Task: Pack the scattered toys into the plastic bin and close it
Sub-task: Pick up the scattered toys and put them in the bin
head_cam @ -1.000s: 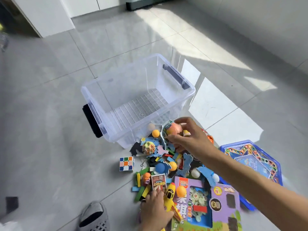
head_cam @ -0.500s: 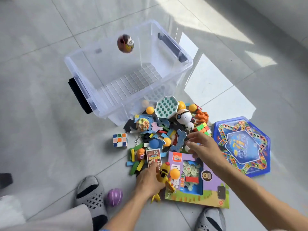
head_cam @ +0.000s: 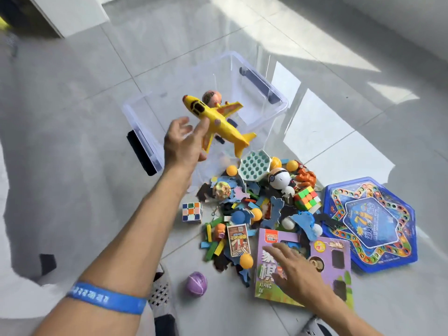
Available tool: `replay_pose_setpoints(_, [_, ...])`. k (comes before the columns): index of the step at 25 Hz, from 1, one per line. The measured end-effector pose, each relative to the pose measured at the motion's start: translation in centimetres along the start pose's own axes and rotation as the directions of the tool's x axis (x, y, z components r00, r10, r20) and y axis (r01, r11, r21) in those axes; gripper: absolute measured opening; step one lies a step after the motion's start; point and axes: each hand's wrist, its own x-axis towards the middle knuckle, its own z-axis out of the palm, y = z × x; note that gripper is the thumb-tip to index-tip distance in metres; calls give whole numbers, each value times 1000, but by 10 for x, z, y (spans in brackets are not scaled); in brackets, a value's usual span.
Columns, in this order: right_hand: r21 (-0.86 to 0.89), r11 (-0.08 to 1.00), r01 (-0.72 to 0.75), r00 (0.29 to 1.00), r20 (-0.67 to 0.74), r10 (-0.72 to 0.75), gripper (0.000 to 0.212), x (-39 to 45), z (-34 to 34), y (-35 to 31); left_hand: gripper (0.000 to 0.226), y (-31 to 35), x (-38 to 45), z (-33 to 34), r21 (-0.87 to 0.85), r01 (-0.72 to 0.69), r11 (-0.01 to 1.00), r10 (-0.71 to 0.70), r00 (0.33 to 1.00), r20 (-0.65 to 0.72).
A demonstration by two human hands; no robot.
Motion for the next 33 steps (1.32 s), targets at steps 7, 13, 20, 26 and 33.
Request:
replay_pose_setpoints(7, [-312,843,438,898,106,-427,86,35,26,-39,40,-179,-128,-77,683,79,726,-135,990,29])
replay_pose_setpoints(13, [-196,605,772,634,322,-703,64,39,68,-80,82,-278,-191,-111,889,-215,404,-302,886,351])
replay_pose_setpoints(20, [-250,704,665,745,172,-644,64,52,77,-76,108,-304,-209,-110,800,148,582,-322,945,59])
replay_pose_setpoints(26, [-284,690,666,743,177,-645,81,90,64,-86,98,-307,-214,-120,801,176,573,-419,902,101])
replay_pose_setpoints(33, [-202,568,797,601,343,-722,48,57,95,-90,69,-304,-207,-158,812,132,569,-399,907,132])
